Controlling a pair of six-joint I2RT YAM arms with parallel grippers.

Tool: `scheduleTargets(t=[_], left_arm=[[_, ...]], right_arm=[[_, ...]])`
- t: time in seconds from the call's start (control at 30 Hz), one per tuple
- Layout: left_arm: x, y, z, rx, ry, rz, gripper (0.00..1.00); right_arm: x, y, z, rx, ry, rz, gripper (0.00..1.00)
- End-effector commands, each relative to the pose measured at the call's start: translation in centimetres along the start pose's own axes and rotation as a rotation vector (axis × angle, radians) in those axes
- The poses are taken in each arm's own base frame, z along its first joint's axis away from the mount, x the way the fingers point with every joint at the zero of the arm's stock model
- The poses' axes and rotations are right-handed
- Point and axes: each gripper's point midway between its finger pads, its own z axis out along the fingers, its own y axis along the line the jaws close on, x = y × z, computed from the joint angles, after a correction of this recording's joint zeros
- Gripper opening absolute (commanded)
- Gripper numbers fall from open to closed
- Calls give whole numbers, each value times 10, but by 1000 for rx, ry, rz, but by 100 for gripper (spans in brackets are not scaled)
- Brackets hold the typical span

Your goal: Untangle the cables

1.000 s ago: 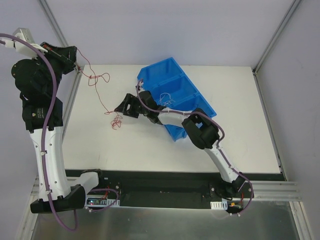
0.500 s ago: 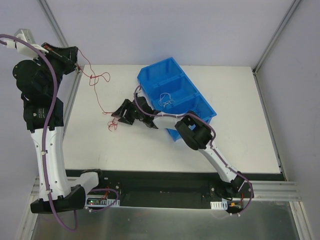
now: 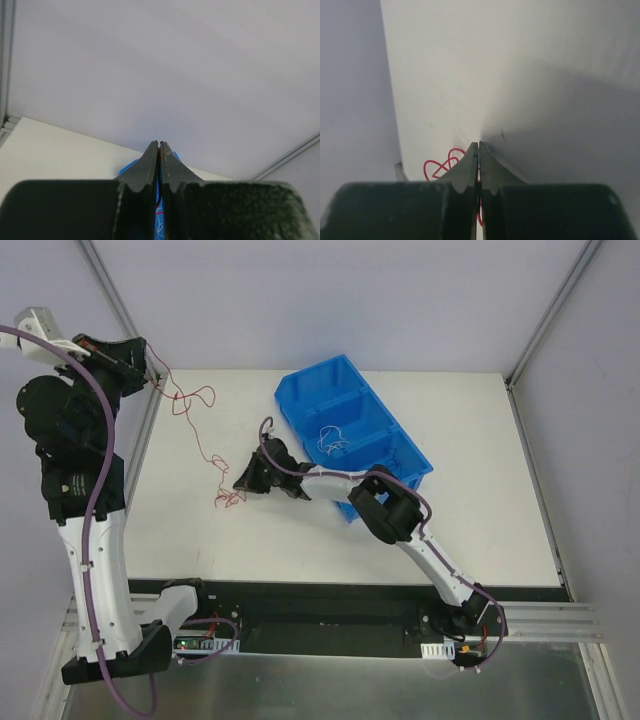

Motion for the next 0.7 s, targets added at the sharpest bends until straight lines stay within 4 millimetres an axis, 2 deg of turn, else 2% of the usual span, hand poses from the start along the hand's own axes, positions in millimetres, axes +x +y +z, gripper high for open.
scheduleTargets(t=[0.0, 0.1, 0.2, 0.27, 0.37, 0.4, 0.5, 0.57, 0.67], left_arm=[[-75, -26, -63, -24, -283, 147, 0], [-121, -34, -120, -100, -478, 205, 0], [-157, -44, -173, -149, -634, 235, 0], [-171, -51, -197, -164, -691, 251, 0], [-189, -64, -227, -155, -766, 264, 0], [-193, -68, -231, -140, -776, 261, 0], [-190, -76, -223, -84, -748, 254, 0], [-170, -70, -195, -57, -663, 242, 0], [-127, -57, -147, -16, -498, 227, 0]], right_arm=[[-91, 4, -59, 198, -238, -294, 0], [-124, -9, -83, 326, -309, -410, 0], [-135, -29, -94, 441, -333, -447, 0], [-132, -35, -95, 474, -314, -447, 0], [-138, -38, -96, 522, -325, -469, 0], [-137, -40, -96, 520, -316, -473, 0], [-133, -30, -90, 464, -284, -523, 0], [-128, -15, -83, 398, -265, -563, 1], [-118, 12, -81, 346, -250, -642, 0]])
